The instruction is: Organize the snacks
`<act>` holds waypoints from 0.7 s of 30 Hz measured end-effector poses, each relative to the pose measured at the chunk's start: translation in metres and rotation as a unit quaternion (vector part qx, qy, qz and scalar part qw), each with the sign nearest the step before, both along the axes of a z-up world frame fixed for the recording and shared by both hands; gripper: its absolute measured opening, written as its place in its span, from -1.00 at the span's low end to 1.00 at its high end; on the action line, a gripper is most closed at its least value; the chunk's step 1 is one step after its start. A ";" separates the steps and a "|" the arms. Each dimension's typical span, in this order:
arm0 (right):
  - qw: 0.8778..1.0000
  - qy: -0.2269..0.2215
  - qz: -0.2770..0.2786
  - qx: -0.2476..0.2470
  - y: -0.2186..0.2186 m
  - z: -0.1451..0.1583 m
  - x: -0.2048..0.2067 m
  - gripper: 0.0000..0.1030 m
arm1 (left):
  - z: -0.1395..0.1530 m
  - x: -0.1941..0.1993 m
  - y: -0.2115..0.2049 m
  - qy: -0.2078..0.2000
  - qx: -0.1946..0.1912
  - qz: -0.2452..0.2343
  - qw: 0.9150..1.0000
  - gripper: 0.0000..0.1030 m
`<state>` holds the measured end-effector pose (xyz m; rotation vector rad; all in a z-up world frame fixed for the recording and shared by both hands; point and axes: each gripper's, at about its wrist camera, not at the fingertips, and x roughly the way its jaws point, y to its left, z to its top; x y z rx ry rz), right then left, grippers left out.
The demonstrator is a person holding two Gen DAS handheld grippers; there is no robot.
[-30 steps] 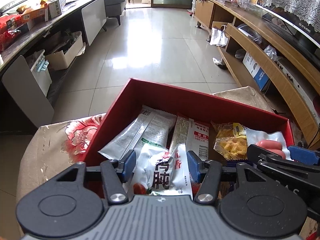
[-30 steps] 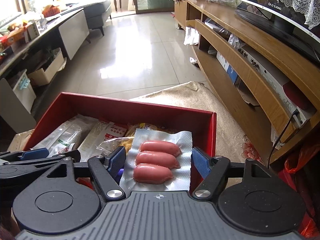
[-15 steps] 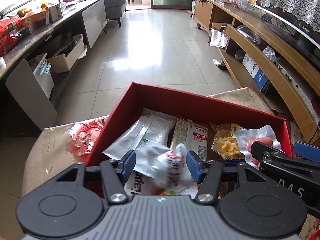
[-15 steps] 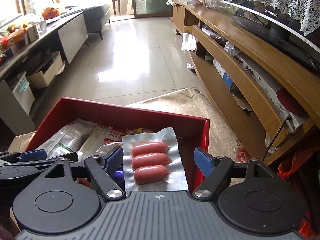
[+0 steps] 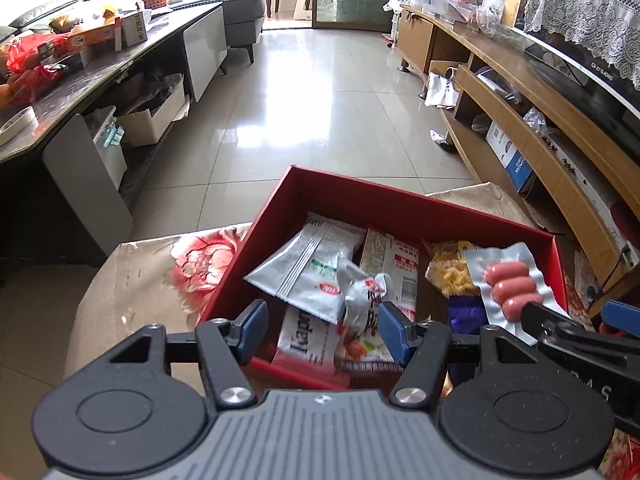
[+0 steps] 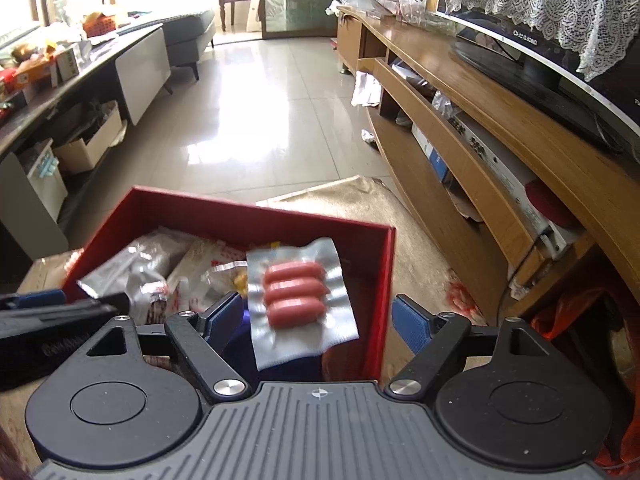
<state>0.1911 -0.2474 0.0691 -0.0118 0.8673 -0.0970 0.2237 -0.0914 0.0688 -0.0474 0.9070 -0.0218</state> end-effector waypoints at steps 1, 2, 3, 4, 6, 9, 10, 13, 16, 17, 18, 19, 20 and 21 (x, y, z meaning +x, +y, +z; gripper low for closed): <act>1.000 0.001 -0.002 -0.002 -0.001 0.000 -0.003 0.68 | 0.000 -0.004 0.000 0.000 0.002 -0.001 1.000 0.12; 1.000 0.003 -0.005 0.000 -0.002 -0.001 -0.006 0.68 | 0.000 -0.009 0.000 -0.001 0.003 -0.004 1.000 0.13; 1.000 0.005 -0.008 0.004 -0.003 -0.002 -0.010 0.68 | 0.001 -0.013 0.000 -0.001 0.004 -0.005 1.000 0.13; 1.000 0.007 -0.008 0.007 -0.003 -0.002 -0.014 0.68 | 0.001 -0.018 0.001 -0.001 0.004 -0.006 1.000 0.13; 1.000 0.009 -0.009 0.005 -0.003 -0.003 -0.021 0.68 | 0.000 -0.026 0.002 0.000 0.003 -0.009 1.000 0.14; 1.000 0.010 -0.008 0.007 -0.002 -0.002 -0.031 0.68 | 0.001 -0.037 0.002 0.000 0.005 -0.012 1.000 0.16; 1.000 0.010 -0.008 0.007 -0.002 -0.002 -0.035 0.68 | 0.001 -0.041 0.002 -0.001 0.006 -0.013 1.000 0.17; 1.000 0.011 -0.006 0.008 -0.001 -0.002 -0.044 0.69 | 0.001 -0.051 0.003 -0.001 0.006 -0.014 1.000 0.23; 1.000 0.012 -0.005 0.008 0.003 -0.003 -0.052 0.69 | -0.001 -0.062 0.003 0.000 0.004 -0.015 1.000 0.31; 1.000 0.012 -0.004 0.007 0.004 -0.003 -0.055 0.69 | -0.002 -0.066 0.003 0.001 0.006 -0.014 1.000 0.36; 1.000 0.011 -0.003 0.006 0.005 -0.003 -0.057 0.69 | -0.003 -0.070 0.003 0.002 0.007 -0.015 1.000 0.39; 1.000 0.010 -0.004 0.005 0.005 -0.003 -0.061 0.69 | -0.004 -0.074 0.004 0.003 0.009 -0.017 1.000 0.40; 1.000 0.009 -0.004 0.003 0.005 -0.003 -0.064 0.69 | -0.005 -0.078 0.004 0.003 0.010 -0.019 1.000 0.42; 1.000 0.009 -0.003 0.001 0.006 -0.003 -0.068 0.70 | -0.005 -0.082 0.004 0.003 0.011 -0.021 1.000 0.43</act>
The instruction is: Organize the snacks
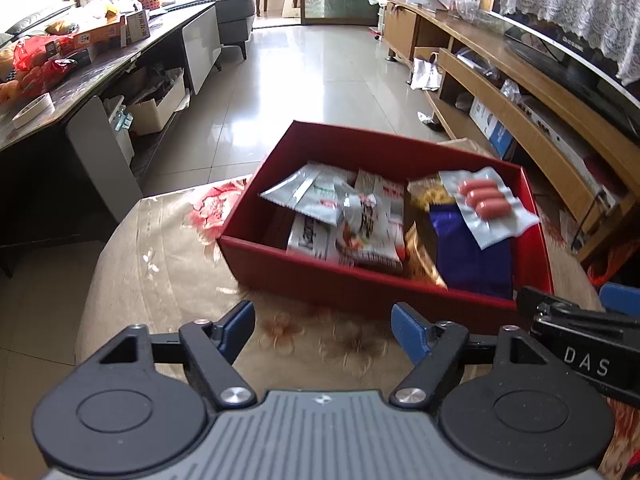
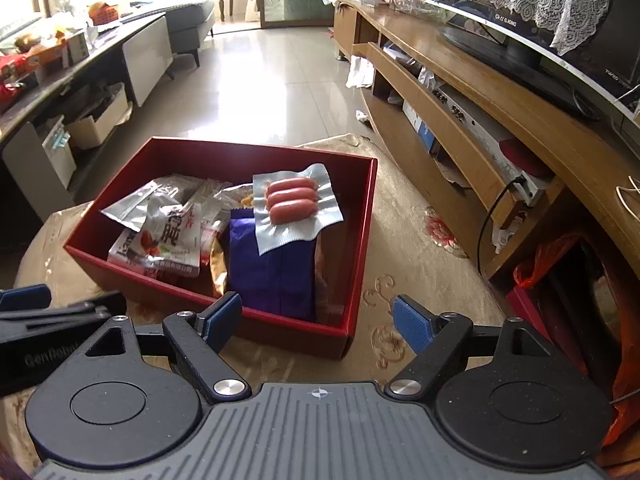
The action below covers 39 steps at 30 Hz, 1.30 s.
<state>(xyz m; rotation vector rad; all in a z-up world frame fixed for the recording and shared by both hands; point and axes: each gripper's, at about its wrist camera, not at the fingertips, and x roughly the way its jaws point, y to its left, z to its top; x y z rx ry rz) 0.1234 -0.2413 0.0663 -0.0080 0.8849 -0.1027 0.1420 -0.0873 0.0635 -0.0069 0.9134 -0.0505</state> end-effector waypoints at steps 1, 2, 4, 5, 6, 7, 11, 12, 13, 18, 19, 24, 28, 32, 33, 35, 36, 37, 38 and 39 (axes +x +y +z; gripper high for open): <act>1.000 -0.001 0.000 -0.002 0.001 0.000 -0.004 0.70 | 0.000 -0.004 0.001 -0.001 0.000 0.000 1.000 0.44; 1.000 -0.001 -0.001 -0.003 0.001 -0.001 -0.007 0.70 | 0.001 -0.008 0.002 -0.002 -0.001 0.001 1.000 0.46; 1.000 0.001 -0.003 -0.002 0.001 -0.001 -0.014 0.71 | 0.002 -0.015 0.005 -0.005 -0.007 0.002 1.000 0.49; 1.000 0.001 -0.003 0.000 0.001 -0.002 -0.018 0.71 | 0.003 -0.018 0.006 -0.007 -0.008 0.003 1.000 0.51; 1.000 0.000 -0.003 0.001 0.002 -0.002 -0.022 0.71 | 0.003 -0.022 0.007 -0.008 -0.009 0.004 1.000 0.53; 1.000 -0.001 -0.004 0.001 0.002 -0.002 -0.025 0.71 | 0.002 -0.025 0.008 -0.009 -0.008 0.004 1.000 0.53; 1.000 -0.002 -0.005 0.004 0.004 -0.002 -0.039 0.72 | -0.003 -0.038 0.012 -0.003 -0.005 0.005 1.000 0.53; 1.000 -0.001 -0.005 0.004 0.004 -0.003 -0.042 0.72 | -0.004 -0.041 0.012 -0.001 -0.005 0.005 1.000 0.53; 1.000 0.000 -0.004 0.004 0.005 -0.003 -0.045 0.73 | -0.005 -0.044 0.013 0.000 -0.004 0.006 1.000 0.54; 1.000 0.002 -0.003 0.000 0.008 -0.006 -0.059 0.73 | -0.008 -0.059 0.014 -0.003 0.002 0.003 1.000 0.54; 1.000 0.001 -0.004 0.000 0.007 -0.006 -0.061 0.73 | -0.008 -0.062 0.014 -0.004 0.003 0.002 1.000 0.55; 1.000 -0.003 -0.002 0.002 0.010 -0.005 -0.071 0.73 | -0.010 -0.073 0.013 -0.005 0.008 -0.002 1.000 0.56; 1.000 -0.004 0.001 0.001 0.012 -0.005 -0.079 0.74 | -0.011 -0.082 0.013 -0.006 0.010 -0.008 1.000 0.56; 1.000 -0.001 0.002 0.000 0.014 -0.007 -0.088 0.74 | -0.010 -0.091 0.015 -0.010 0.005 -0.007 1.000 0.57; 1.000 -0.001 0.003 0.000 0.014 -0.008 -0.089 0.74 | -0.010 -0.093 0.016 -0.010 0.003 -0.007 1.000 0.59; 1.000 -0.001 0.005 0.000 0.016 -0.008 -0.092 0.74 | -0.009 -0.098 0.017 -0.013 0.000 -0.006 1.000 0.67; 1.000 -0.001 0.005 -0.001 0.016 -0.008 -0.094 0.74 | -0.009 -0.099 0.017 -0.016 0.004 -0.004 1.000 0.71; 1.000 -0.002 0.005 -0.002 0.017 -0.009 -0.096 0.74 | -0.009 -0.101 0.018 -0.019 0.006 -0.004 1.000 0.72; 1.000 -0.001 0.006 -0.001 0.017 -0.009 -0.098 0.74 | -0.009 -0.103 0.018 -0.021 0.005 -0.004 1.000 0.73; 1.000 -0.001 0.006 -0.001 0.016 -0.009 -0.099 0.75 | -0.008 -0.105 0.019 -0.023 0.003 -0.004 1.000 0.74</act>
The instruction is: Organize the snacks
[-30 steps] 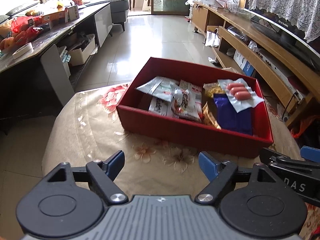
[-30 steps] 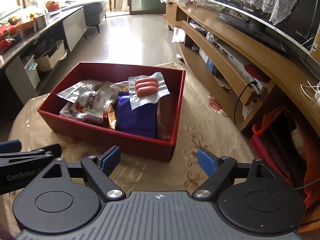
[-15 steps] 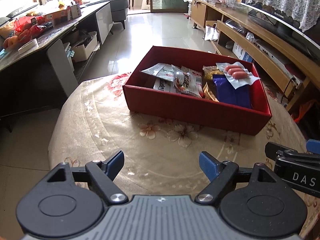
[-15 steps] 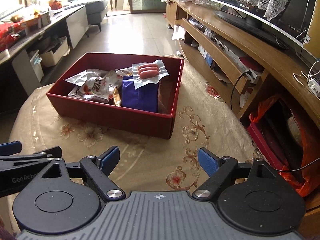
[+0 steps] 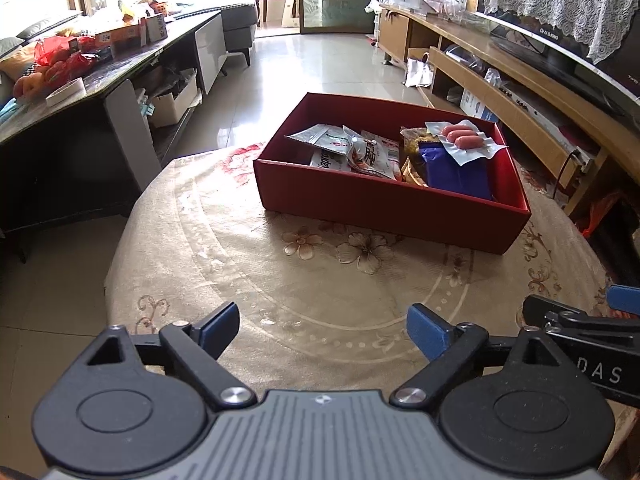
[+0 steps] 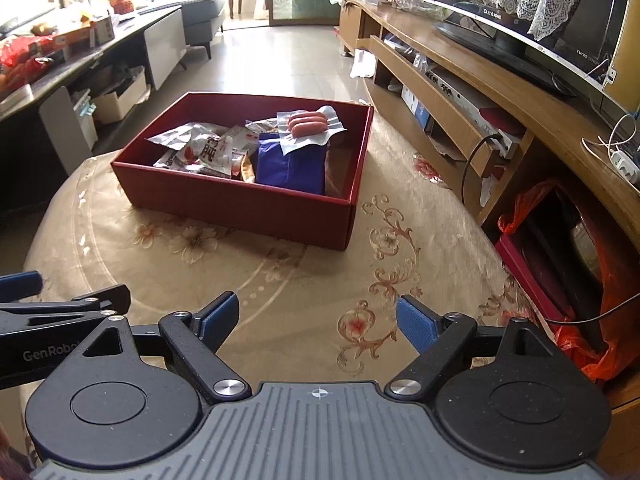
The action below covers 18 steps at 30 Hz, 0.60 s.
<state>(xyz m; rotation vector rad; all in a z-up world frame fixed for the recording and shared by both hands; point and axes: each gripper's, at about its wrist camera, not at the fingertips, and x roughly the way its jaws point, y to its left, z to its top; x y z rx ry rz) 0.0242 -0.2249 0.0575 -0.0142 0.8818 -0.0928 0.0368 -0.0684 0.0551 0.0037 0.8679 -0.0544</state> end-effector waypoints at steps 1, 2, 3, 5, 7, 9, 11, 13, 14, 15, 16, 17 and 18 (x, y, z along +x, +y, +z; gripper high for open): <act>1.000 0.000 -0.001 0.000 0.000 0.000 -0.001 0.75 | 0.000 -0.002 0.001 -0.002 -0.001 -0.001 1.000 0.74; 1.000 0.000 -0.001 0.000 0.000 0.000 -0.003 0.75 | 0.001 -0.003 0.001 -0.004 -0.002 -0.001 1.000 0.74; 1.000 0.000 -0.001 0.000 0.000 0.000 -0.003 0.75 | 0.001 -0.006 0.001 -0.007 -0.002 -0.002 1.000 0.74; 1.000 0.000 -0.001 0.001 0.000 -0.001 -0.004 0.75 | 0.002 -0.010 0.001 -0.013 0.002 -0.002 1.000 0.74; 1.000 0.000 -0.001 0.000 0.000 -0.002 -0.008 0.75 | 0.002 -0.012 0.002 -0.013 0.002 -0.004 1.000 0.74; 1.000 0.001 -0.001 0.000 0.001 -0.002 -0.010 0.75 | 0.002 -0.015 0.002 -0.013 0.004 -0.003 1.000 0.74; 1.000 0.001 0.000 -0.001 0.002 -0.002 -0.012 0.75 | 0.001 -0.016 0.003 -0.011 0.006 -0.003 1.000 0.75; 1.000 0.003 0.000 -0.001 0.002 -0.003 -0.013 0.75 | 0.000 -0.018 0.003 -0.010 0.008 -0.003 1.000 0.75; 1.000 0.003 0.001 -0.001 0.003 -0.003 -0.013 0.75 | -0.001 -0.019 0.003 -0.010 0.008 -0.002 1.000 0.75; 1.000 0.004 0.001 -0.002 0.003 -0.003 -0.014 0.75 | 0.000 -0.019 0.003 -0.011 0.009 -0.002 1.000 0.75; 1.000 0.004 0.002 -0.002 0.004 -0.003 -0.014 0.75 | 0.000 -0.020 0.003 -0.011 0.010 -0.003 1.000 0.75; 1.000 0.004 0.003 -0.002 0.004 -0.003 -0.015 0.75 | 0.000 -0.021 0.003 -0.011 0.010 -0.004 1.000 0.75; 1.000 0.005 0.003 -0.003 0.004 -0.004 -0.015 0.75 | 0.000 -0.021 0.003 -0.011 0.010 -0.004 1.000 0.75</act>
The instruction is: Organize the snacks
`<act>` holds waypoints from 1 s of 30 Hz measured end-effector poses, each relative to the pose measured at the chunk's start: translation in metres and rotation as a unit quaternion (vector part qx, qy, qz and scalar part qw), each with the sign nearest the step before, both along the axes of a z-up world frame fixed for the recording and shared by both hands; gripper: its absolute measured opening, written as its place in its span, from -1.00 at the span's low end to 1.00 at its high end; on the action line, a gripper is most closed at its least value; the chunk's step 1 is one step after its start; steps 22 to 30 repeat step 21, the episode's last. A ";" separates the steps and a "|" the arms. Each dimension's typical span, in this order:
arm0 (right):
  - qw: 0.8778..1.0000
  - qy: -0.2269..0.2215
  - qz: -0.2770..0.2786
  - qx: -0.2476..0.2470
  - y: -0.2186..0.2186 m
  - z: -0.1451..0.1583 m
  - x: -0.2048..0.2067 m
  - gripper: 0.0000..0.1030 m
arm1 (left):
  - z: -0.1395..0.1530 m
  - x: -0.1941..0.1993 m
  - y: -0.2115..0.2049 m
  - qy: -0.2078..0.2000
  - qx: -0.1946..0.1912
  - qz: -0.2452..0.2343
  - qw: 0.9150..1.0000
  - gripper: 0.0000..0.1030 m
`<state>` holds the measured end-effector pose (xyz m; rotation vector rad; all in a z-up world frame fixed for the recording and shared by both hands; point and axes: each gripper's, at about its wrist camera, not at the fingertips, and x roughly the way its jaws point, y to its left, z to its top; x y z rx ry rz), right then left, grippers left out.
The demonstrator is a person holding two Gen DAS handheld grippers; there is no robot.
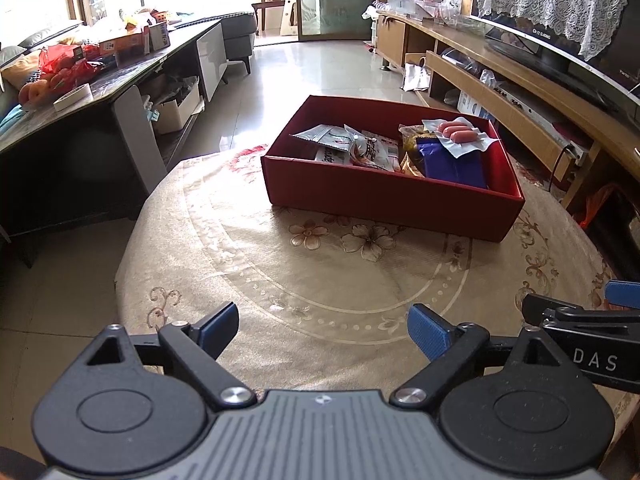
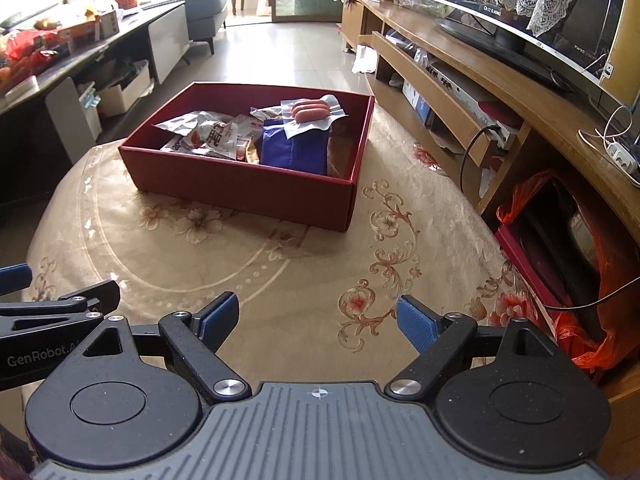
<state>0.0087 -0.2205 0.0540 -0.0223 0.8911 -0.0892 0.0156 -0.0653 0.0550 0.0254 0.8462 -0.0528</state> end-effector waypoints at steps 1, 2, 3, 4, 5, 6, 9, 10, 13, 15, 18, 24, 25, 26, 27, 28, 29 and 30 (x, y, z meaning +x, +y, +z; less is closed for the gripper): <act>1.000 0.001 0.001 0.000 0.000 0.000 0.000 0.75 | 0.000 -0.001 0.000 0.000 0.000 0.000 1.000 0.75; 1.000 0.001 0.001 0.000 0.000 0.000 0.000 0.75 | 0.000 0.000 0.000 0.001 0.000 0.000 1.000 0.75; 1.000 0.001 0.002 -0.001 0.001 0.000 0.000 0.75 | 0.000 -0.001 0.000 0.001 0.000 0.000 1.000 0.75; 1.000 0.002 0.002 -0.001 0.001 -0.001 0.000 0.75 | 0.000 -0.001 0.000 0.001 0.000 0.000 1.000 0.75; 1.000 0.003 0.003 -0.002 0.002 -0.001 -0.001 0.75 | 0.000 -0.001 0.000 0.000 0.001 -0.001 1.000 0.75; 1.000 0.004 0.003 -0.002 0.002 -0.002 -0.001 0.75 | 0.000 -0.001 0.000 0.000 0.001 -0.001 1.000 0.75; 1.000 0.005 0.004 -0.003 0.002 -0.002 -0.001 0.75 | 0.000 -0.001 0.000 -0.001 0.001 -0.001 1.000 0.75; 1.000 0.005 0.004 -0.003 0.002 -0.002 -0.001 0.75 | 0.000 -0.001 0.000 -0.001 0.000 -0.001 1.000 0.75; 1.000 0.005 0.004 -0.003 0.003 -0.002 -0.001 0.75 | -0.001 -0.001 -0.001 -0.001 0.002 -0.002 1.000 0.75; 1.000 0.006 0.004 -0.002 0.003 -0.002 -0.001 0.75 | 0.000 -0.001 -0.001 -0.002 0.002 -0.002 1.000 0.75; 1.000 0.006 0.003 -0.002 0.002 -0.003 -0.001 0.75 | 0.001 -0.002 -0.001 -0.007 0.004 0.000 1.000 0.75; 1.000 0.006 0.001 -0.001 0.000 -0.003 0.000 0.75 | 0.004 -0.003 0.000 -0.017 0.010 0.004 1.000 0.74; 1.000 0.006 0.001 -0.001 0.000 -0.003 0.000 0.75 | 0.004 -0.003 0.000 -0.017 0.010 0.004 1.000 0.74; 1.000 0.006 0.001 -0.001 0.000 -0.003 0.000 0.75 | 0.004 -0.003 0.000 -0.017 0.010 0.004 1.000 0.74; 1.000 0.006 0.001 -0.001 0.000 -0.003 0.000 0.75 | 0.004 -0.003 0.000 -0.017 0.010 0.004 1.000 0.74; 1.000 0.006 0.001 -0.001 0.000 -0.003 0.000 0.75 | 0.004 -0.003 0.000 -0.017 0.010 0.004 1.000 0.74; 1.000 0.006 0.001 -0.001 0.000 -0.003 0.000 0.75 | 0.004 -0.003 0.000 -0.017 0.010 0.004 1.000 0.74; 1.000 0.006 0.001 -0.001 0.000 -0.003 0.000 0.75 | 0.004 -0.003 0.000 -0.017 0.010 0.004 1.000 0.74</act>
